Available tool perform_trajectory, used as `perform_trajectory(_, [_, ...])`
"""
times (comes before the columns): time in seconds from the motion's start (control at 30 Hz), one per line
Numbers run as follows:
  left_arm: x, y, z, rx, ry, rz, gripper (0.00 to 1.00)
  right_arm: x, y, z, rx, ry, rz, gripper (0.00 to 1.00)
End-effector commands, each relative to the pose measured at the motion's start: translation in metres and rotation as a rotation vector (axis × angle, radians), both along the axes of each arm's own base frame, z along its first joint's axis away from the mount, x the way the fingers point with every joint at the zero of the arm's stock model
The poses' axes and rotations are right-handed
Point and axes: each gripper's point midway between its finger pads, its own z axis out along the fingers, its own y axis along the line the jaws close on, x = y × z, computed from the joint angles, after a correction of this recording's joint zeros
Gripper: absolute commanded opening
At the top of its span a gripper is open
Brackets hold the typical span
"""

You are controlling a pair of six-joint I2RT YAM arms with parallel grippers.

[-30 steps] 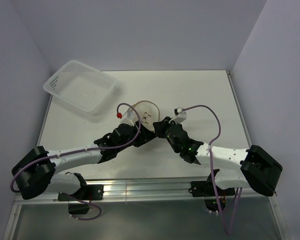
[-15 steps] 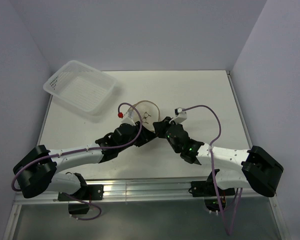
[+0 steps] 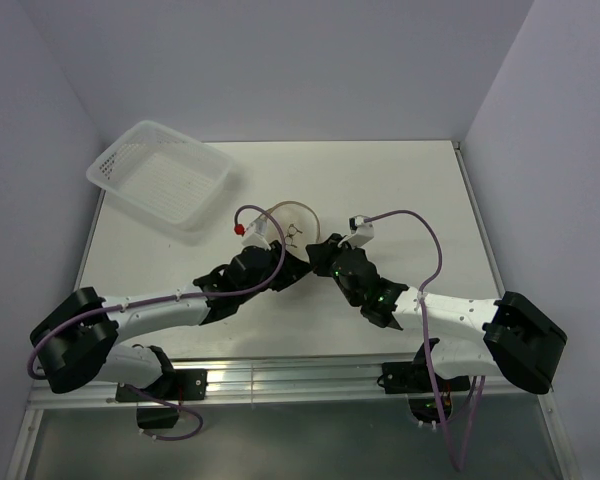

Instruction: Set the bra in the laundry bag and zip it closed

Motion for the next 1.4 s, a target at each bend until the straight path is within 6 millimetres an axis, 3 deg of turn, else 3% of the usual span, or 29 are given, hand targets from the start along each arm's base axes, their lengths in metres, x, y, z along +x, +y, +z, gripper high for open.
perform_trajectory(0.0, [0.014,-0.008,0.027,-0.045,-0.074,0.031,0.35,0.000,0.000,0.012,0.014,-0.042,-0.006,0.00])
perform_trajectory(0.13, [0.015,-0.004,0.024,-0.023,-0.078,0.043,0.24,0.000,0.000,0.013,0.016,-0.046,-0.007,0.00])
perform_trajectory(0.2, [0.016,-0.001,0.024,-0.022,-0.081,0.051,0.12,0.000,-0.001,0.012,0.017,-0.045,-0.009,0.00])
perform_trajectory(0.37, [0.012,0.005,0.018,0.019,-0.071,0.046,0.00,0.000,0.001,0.012,0.010,-0.046,-0.001,0.00])
perform_trajectory(0.5, [0.007,0.018,0.013,0.076,-0.087,0.045,0.00,0.003,0.003,0.015,0.023,-0.043,0.044,0.00])
perform_trajectory(0.73, [0.000,0.056,0.002,0.117,-0.113,0.060,0.00,0.023,-0.018,0.018,0.084,-0.034,0.117,0.00])
perform_trajectory(1.0, [0.007,0.095,-0.017,0.179,-0.120,0.103,0.00,0.026,-0.006,0.026,0.082,-0.050,0.302,0.00])
perform_trajectory(1.13, [0.012,0.106,-0.006,0.172,-0.154,0.131,0.00,0.033,0.003,0.030,0.088,-0.030,0.382,0.00])
perform_trajectory(1.2, [0.011,0.103,0.002,0.152,-0.175,0.112,0.00,0.041,0.005,0.023,0.088,0.006,0.398,0.00])
perform_trajectory(1.23, [0.010,0.100,0.007,0.134,-0.187,0.103,0.00,0.049,0.010,0.035,0.094,-0.007,0.403,0.00])
perform_trajectory(1.3, [0.008,0.094,0.015,0.092,-0.202,0.078,0.00,0.066,0.019,0.038,0.066,0.014,0.406,0.00])
perform_trajectory(1.33, [0.007,0.091,0.019,0.076,-0.207,0.071,0.00,0.072,0.021,0.039,0.051,0.026,0.400,0.02])
perform_trajectory(1.37, [0.007,0.088,0.026,0.044,-0.219,0.070,0.00,0.078,0.016,0.026,0.012,0.095,0.358,0.24])
